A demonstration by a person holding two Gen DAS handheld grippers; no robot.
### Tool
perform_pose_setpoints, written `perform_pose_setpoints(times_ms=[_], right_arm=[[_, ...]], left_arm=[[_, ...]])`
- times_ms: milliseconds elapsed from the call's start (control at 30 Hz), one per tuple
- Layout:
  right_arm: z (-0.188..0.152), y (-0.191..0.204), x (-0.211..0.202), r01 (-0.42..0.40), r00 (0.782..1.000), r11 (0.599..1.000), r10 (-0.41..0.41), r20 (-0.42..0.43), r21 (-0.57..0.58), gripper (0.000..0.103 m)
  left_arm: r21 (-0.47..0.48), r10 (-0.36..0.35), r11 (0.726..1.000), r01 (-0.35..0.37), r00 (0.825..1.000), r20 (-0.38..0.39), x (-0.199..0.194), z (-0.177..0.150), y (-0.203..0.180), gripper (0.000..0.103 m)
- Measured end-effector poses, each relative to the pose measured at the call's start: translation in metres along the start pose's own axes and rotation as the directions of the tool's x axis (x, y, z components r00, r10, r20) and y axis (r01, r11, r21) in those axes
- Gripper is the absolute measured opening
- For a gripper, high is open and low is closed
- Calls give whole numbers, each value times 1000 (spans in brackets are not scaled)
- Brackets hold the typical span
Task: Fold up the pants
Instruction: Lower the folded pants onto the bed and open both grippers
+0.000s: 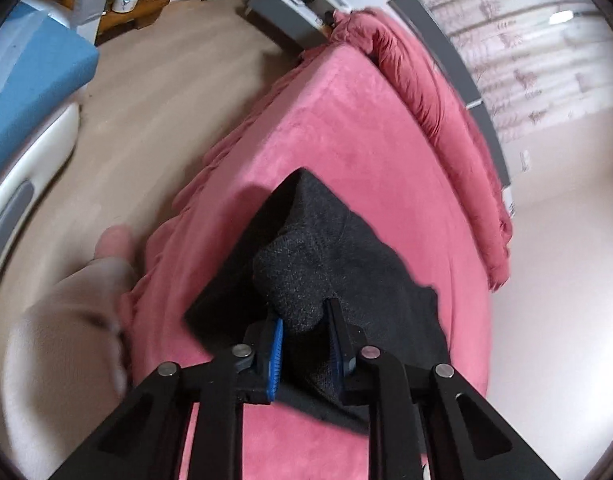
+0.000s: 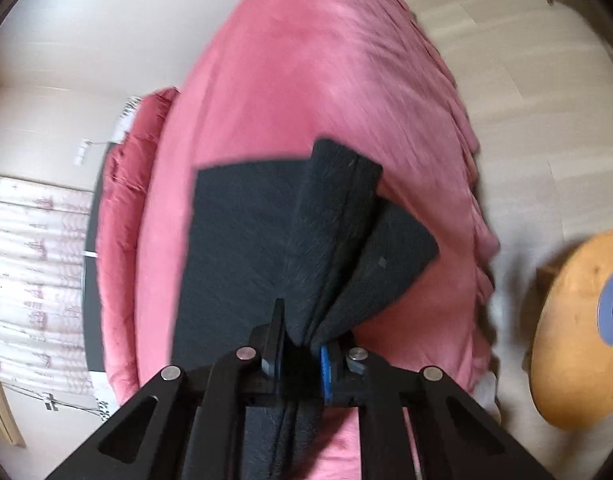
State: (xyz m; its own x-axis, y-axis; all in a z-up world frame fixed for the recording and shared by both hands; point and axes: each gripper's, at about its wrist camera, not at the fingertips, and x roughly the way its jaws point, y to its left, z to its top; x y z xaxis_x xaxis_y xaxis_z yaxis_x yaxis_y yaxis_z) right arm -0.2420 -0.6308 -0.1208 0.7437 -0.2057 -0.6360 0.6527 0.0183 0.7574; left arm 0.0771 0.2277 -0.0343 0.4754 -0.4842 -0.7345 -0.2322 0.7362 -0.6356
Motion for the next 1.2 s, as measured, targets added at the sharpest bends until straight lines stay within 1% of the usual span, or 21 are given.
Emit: perform_pose_setpoints(times_ms=[67, 100, 133, 167, 200, 267, 300, 333, 400, 467, 533, 567, 633, 700, 733, 800, 867, 933, 1067, 1167, 1200], right_arm=[[1, 11, 1, 28, 1000, 998, -28, -3, -53, 12], [2, 12, 5, 43, 999, 997, -44, -9, -68, 12], [2, 10, 8, 41, 999, 997, -43, -16, -67, 12], [2, 7, 12, 31, 999, 998, -33, -28, -60, 13], [3, 3, 15, 22, 999, 999, -24, -44, -47, 17], [3, -6, 21, 50, 995, 998, -53, -82, -31, 28], [2, -7, 22, 57, 994, 998, -60, -95, -31, 35], [0, -10, 22, 56, 993, 998, -59, -101, -34, 36], [-2, -11, 18, 30, 995, 998, -34, -89, -46, 42], [-4, -16, 13, 13, 996, 999, -17, -84, -41, 45], [-3, -28, 4, 13, 998, 1000, -14, -66, -12, 54], [-3, -33, -2, 16, 999, 1000, -15, -45, 8, 56], [-5, -45, -16, -20, 1000, 998, 19, 11, 52, 68], [-5, -51, -23, -60, 998, 997, 58, 34, 46, 68], [-5, -52, -25, -70, 997, 997, 69, 38, 31, 69], [-5, -51, -23, -66, 998, 998, 66, 22, 9, 69], [-6, -53, -16, -48, 999, 999, 48, -1, 13, 69], [-6, -55, -14, -52, 999, 998, 52, 4, 27, 69], [-6, -43, -28, -66, 991, 997, 70, 112, -37, 69], [-4, -41, -22, -80, 992, 996, 84, 91, -47, 68], [-3, -41, -17, -86, 994, 995, 89, 65, -47, 63]], left_arm=[[68, 90, 994, -89, 996, -18, 9, -8, 1, 23], [109, 147, 984, -144, 989, -25, 19, -12, 1, 32], [147, 198, 970, -194, 980, -14, 25, -16, 0, 37], [175, 227, 958, -227, 974, 20, 28, -22, -1, 52], [178, 210, 960, -215, 976, 49, 28, -27, -3, 60], [159, 134, 977, -140, 990, 51, 28, -32, -6, 67], [154, 135, 978, -141, 990, 52, 28, -33, -6, 69], [153, 164, 973, -174, 984, 70, 27, -35, -8, 69], [176, 226, 952, -251, 962, 151, 19, -36, -16, 69], [180, 261, 934, -310, 932, 252, 6, -40, -24, 69], [194, 267, 919, -342, 905, 332, -4, -43, -33, 70], [214, 255, 914, -345, 898, 358, -9, -47, -41, 73], [259, 219, 909, -326, 904, 368, -8, -52, -52, 73], [321, 177, 900, -295, 920, 349, -2, -59, -68, 76], [347, 160, 897, -273, 934, 320, 10, -56, -78, 76], [397, 136, 888, -234, 956, 261, 30, -63, -95, 76], [434, 124, 875, -215, 966, 229, 44, -71, -109, 76], [469, 115, 861, -198, 973, 200, 58, -80, -125, 76], [543, 120, 819, -186, 981, 154, 83, -96, -149, 76], [574, 168, 792, -209, 978, 123, 105, -102, -153, 76], [576, 183, 792, -204, 979, 94, 113, -102, -150, 76]])
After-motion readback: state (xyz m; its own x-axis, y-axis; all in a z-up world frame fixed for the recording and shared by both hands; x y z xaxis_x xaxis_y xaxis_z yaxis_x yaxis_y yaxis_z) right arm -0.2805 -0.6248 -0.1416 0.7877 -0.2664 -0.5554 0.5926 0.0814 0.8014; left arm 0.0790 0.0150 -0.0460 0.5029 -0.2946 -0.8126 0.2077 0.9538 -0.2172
